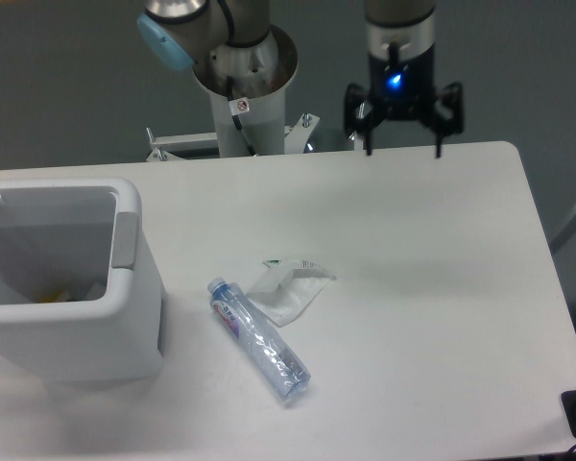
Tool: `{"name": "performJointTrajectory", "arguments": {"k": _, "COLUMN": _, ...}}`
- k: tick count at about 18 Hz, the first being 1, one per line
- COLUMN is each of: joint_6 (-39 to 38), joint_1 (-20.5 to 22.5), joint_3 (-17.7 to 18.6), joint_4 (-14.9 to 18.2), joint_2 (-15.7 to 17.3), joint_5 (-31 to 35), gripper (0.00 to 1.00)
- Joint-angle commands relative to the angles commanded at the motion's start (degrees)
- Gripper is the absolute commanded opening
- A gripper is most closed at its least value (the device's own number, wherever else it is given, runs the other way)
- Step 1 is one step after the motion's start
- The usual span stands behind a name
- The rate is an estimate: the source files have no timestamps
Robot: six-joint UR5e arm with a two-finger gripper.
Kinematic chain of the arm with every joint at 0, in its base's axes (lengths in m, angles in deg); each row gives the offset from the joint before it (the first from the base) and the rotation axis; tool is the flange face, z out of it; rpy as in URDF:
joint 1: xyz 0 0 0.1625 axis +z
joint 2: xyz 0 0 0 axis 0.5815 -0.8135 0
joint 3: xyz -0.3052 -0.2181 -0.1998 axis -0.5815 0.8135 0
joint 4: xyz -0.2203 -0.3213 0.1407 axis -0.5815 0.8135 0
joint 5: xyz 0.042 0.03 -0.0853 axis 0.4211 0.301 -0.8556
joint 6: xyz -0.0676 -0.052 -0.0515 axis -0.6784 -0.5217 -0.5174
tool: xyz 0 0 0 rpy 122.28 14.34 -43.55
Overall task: Place the trash in the trash can
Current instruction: 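Move the gripper down over the clear plastic wrapper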
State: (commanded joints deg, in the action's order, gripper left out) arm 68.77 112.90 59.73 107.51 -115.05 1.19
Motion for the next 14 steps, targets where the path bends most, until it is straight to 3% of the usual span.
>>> {"name": "performJointTrajectory", "arguments": {"k": 2, "joint_6": -3.09, "joint_1": -3.16, "joint_3": 3.44, "joint_4": -4.59, "joint_2": -0.78, "joint_5": 0.09, "gripper": 1.0}}
{"name": "performJointTrajectory", "arguments": {"k": 6, "joint_6": -2.84, "joint_1": -8.17, "joint_3": 3.89, "joint_4": -4.7, "joint_2": -5.26, "joint_5": -0.87, "gripper": 1.0}}
{"name": "performJointTrajectory", "arguments": {"k": 10, "joint_6": 0.05, "joint_1": -10.46, "joint_3": 3.54, "joint_4": -5.14, "joint_2": -12.81, "joint_5": -3.78, "gripper": 1.0}}
{"name": "performJointTrajectory", "arguments": {"k": 14, "joint_6": 6.81, "joint_1": -10.91, "joint_3": 3.98, "joint_4": -5.14, "joint_2": -15.73, "joint_5": -3.78, "gripper": 1.0}}
